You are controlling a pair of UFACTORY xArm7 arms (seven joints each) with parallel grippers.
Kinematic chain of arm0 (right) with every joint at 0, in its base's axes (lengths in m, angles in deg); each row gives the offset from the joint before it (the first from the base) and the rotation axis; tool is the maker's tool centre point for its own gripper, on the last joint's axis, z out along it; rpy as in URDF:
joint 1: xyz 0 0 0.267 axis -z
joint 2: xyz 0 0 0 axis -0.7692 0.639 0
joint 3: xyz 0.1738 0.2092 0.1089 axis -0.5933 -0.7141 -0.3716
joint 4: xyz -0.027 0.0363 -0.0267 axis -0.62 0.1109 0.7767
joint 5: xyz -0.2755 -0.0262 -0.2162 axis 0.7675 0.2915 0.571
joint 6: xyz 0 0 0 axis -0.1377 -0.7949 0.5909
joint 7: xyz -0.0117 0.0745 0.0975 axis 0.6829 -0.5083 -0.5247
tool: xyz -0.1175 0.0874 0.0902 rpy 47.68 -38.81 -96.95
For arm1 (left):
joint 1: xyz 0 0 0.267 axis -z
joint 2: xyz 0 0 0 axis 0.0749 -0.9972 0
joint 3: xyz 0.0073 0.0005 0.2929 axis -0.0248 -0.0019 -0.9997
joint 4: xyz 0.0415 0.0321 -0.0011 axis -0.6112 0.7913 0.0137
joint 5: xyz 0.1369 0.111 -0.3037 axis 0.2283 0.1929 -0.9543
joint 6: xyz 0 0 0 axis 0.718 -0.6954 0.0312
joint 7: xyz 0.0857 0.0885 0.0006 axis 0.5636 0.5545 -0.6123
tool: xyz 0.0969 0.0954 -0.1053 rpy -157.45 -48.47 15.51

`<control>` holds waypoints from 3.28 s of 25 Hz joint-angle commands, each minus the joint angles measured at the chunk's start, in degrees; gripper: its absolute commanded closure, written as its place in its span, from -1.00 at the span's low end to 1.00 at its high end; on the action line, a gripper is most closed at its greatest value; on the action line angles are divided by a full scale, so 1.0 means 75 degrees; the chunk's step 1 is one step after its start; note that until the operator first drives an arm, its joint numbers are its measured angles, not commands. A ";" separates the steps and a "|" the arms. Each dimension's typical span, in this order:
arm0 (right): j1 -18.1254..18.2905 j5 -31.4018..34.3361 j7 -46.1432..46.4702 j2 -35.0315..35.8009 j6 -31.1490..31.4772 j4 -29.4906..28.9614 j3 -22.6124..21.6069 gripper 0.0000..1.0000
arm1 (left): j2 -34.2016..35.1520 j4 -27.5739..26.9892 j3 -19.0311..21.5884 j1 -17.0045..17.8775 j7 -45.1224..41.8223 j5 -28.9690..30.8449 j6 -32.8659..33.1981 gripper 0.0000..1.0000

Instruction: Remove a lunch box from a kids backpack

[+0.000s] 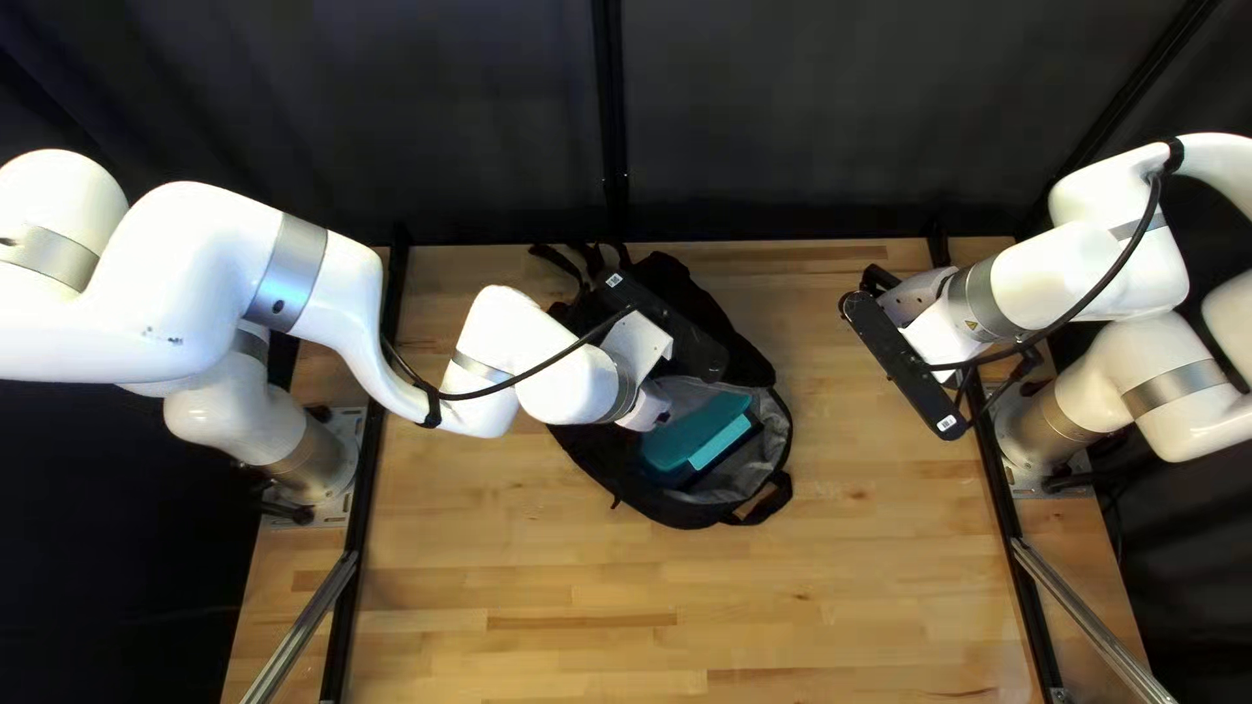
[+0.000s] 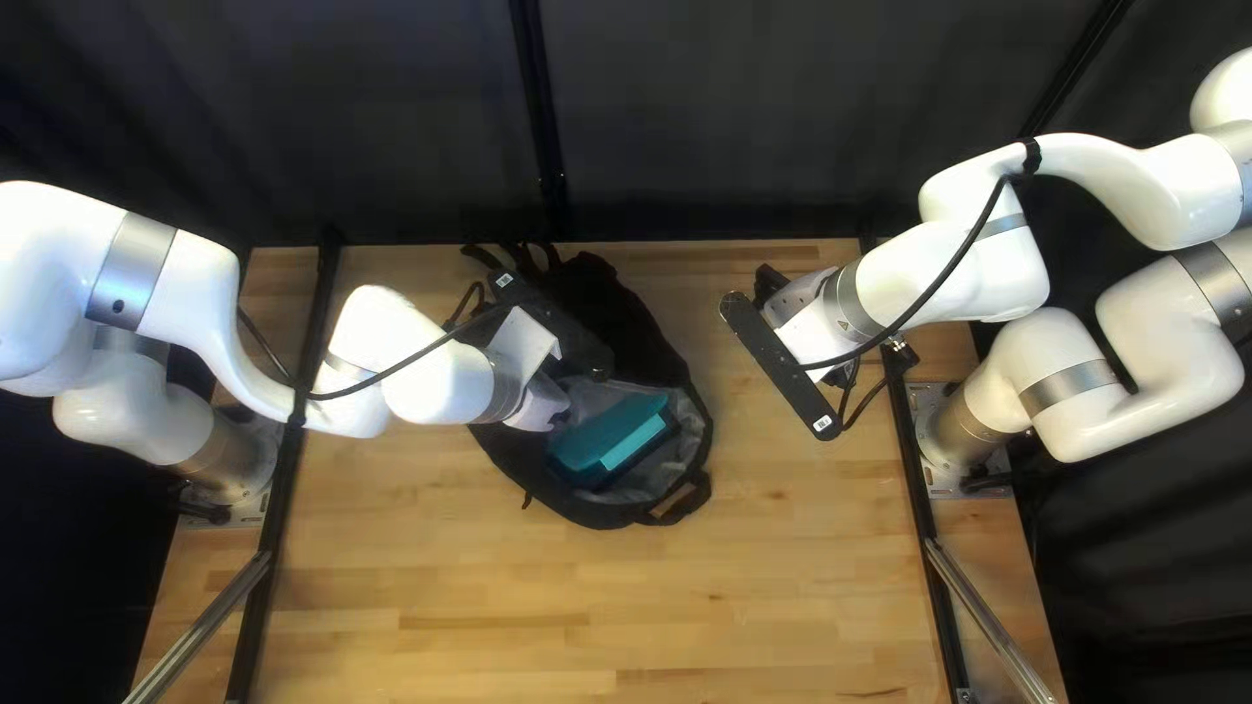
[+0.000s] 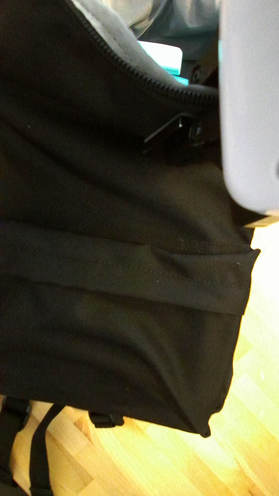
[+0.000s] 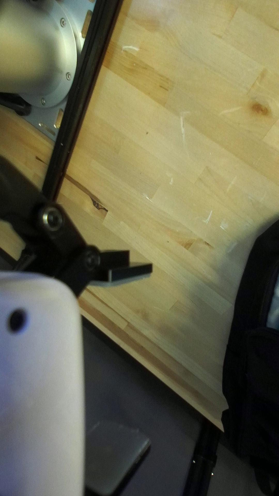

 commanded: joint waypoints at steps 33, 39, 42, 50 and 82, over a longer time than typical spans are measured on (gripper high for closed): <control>0.0000 0.0000 0.0000 0.0000 0.0000 0.0000 0.0000 -1.00 | 0.1530 0.2421 0.0944 -0.0975 -0.8305 0.4694 0.0201 1.00; 0.0000 0.0000 0.0000 0.0000 0.0000 0.0000 0.0000 -1.00 | 0.1633 0.2621 0.0972 -0.1076 -0.9206 0.5191 0.0268 1.00; 0.0000 0.0000 0.0000 0.0000 0.0000 0.0000 0.0000 -1.00 | 0.1593 0.2579 0.1007 -0.1082 -0.9434 0.5217 0.0221 1.00; 0.0000 0.0000 0.0000 0.0000 0.0000 0.0000 0.0000 -1.00 | 0.1566 0.2562 0.1015 -0.1087 -0.9522 0.5203 0.0198 1.00; 0.0847 0.3878 -0.4649 0.5196 -0.4373 -0.1189 -0.1873 -1.00 | 0.1566 0.2562 0.1015 -0.1087 -0.9522 0.5203 0.0198 1.00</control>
